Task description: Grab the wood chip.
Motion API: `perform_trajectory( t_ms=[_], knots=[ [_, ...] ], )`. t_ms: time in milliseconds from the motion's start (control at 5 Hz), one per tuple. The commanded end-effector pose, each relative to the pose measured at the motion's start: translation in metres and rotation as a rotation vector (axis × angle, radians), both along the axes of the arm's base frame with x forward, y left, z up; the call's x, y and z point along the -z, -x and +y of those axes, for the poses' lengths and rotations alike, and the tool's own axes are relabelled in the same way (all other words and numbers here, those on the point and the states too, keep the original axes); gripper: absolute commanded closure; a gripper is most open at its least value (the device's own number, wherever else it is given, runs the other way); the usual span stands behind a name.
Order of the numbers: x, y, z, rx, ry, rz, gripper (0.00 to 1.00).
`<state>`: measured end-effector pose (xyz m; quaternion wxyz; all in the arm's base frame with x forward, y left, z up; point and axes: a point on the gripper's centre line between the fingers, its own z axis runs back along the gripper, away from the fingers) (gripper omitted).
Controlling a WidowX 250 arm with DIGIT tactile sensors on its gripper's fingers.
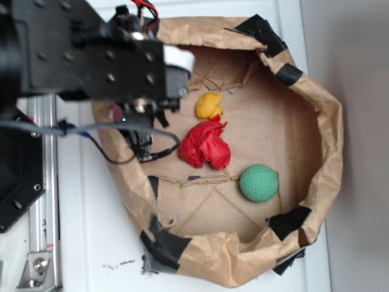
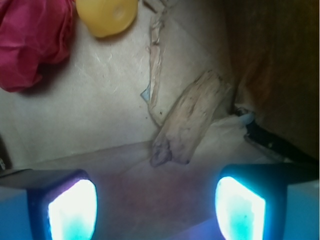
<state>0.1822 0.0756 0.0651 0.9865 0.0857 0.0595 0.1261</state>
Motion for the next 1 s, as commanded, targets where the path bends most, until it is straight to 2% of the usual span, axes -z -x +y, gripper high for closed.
perform_trajectory(
  t_ms=[0,200,400,600,800],
  knots=[
    [0.008,0.007,0.046,-0.167,0.073,-0.106,0.00],
    [0.019,0.000,0.045,-0.176,0.122,-0.098,0.00],
    [0.024,-0.012,0.037,-0.190,0.141,-0.087,0.00],
    [0.031,-0.023,0.026,-0.209,0.154,-0.109,0.00],
    [0.050,-0.027,0.012,-0.256,0.077,-0.135,0.00]
  ],
)
